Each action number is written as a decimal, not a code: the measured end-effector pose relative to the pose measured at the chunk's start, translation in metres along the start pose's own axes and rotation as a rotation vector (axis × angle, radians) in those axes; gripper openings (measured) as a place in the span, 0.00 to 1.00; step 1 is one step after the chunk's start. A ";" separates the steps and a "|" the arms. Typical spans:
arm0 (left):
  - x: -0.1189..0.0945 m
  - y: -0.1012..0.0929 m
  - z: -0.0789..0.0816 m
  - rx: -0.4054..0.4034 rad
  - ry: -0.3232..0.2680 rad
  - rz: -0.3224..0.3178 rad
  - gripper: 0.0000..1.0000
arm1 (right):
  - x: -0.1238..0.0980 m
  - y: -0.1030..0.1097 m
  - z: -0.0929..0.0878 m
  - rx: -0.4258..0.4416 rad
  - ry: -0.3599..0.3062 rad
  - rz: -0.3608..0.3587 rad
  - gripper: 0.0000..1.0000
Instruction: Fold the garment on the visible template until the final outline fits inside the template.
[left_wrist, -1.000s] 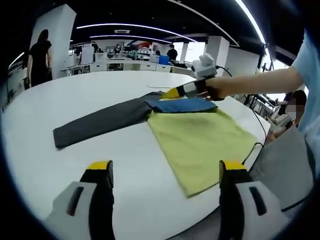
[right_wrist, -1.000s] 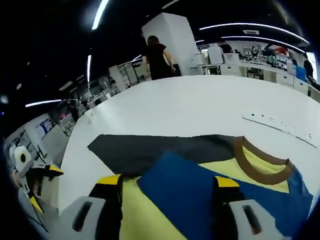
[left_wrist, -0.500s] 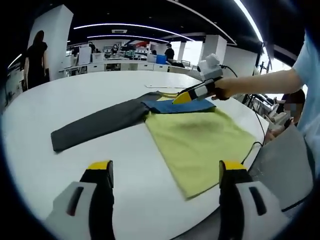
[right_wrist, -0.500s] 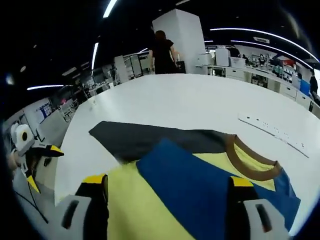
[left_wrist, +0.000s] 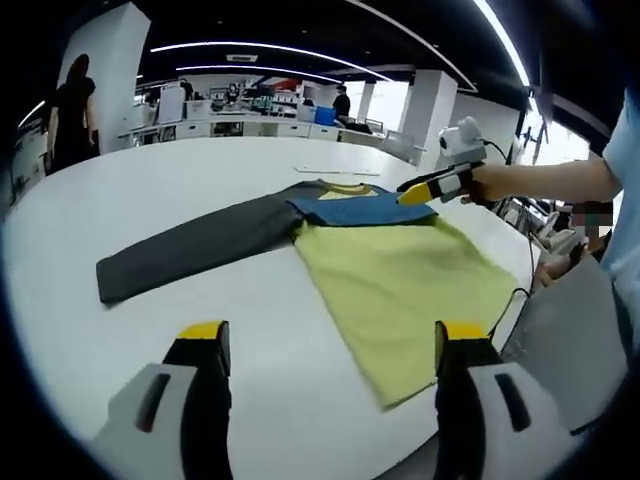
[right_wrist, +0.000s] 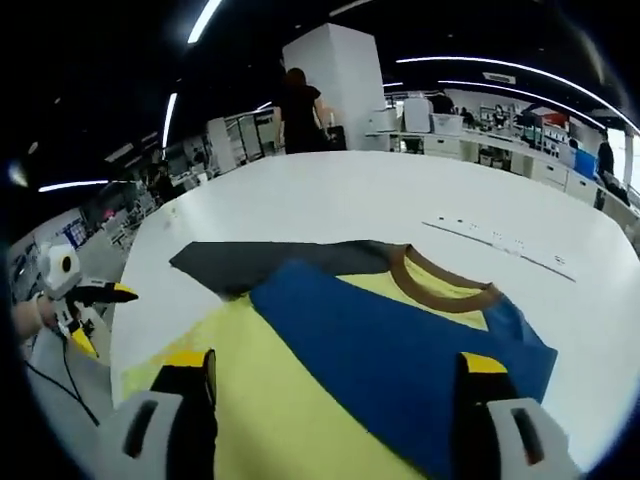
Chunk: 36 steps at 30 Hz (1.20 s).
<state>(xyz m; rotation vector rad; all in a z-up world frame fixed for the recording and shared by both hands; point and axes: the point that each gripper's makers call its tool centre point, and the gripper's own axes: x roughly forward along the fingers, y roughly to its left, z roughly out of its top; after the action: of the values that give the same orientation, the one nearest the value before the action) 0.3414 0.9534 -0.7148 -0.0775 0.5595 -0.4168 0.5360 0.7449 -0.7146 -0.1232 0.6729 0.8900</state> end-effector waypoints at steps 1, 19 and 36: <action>0.000 0.002 0.000 0.017 0.008 0.008 0.81 | -0.007 0.000 -0.001 0.012 -0.013 -0.006 1.00; 0.010 0.024 0.027 -0.029 -0.043 0.001 0.79 | -0.071 -0.033 -0.029 0.099 -0.058 -0.124 1.00; 0.002 0.053 0.037 -0.179 -0.132 0.047 0.77 | -0.095 -0.062 -0.054 0.198 -0.051 -0.188 0.88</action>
<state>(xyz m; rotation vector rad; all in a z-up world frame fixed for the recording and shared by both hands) 0.3817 1.0000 -0.6940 -0.2619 0.4664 -0.3129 0.5141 0.6210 -0.7119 0.0139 0.6864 0.6405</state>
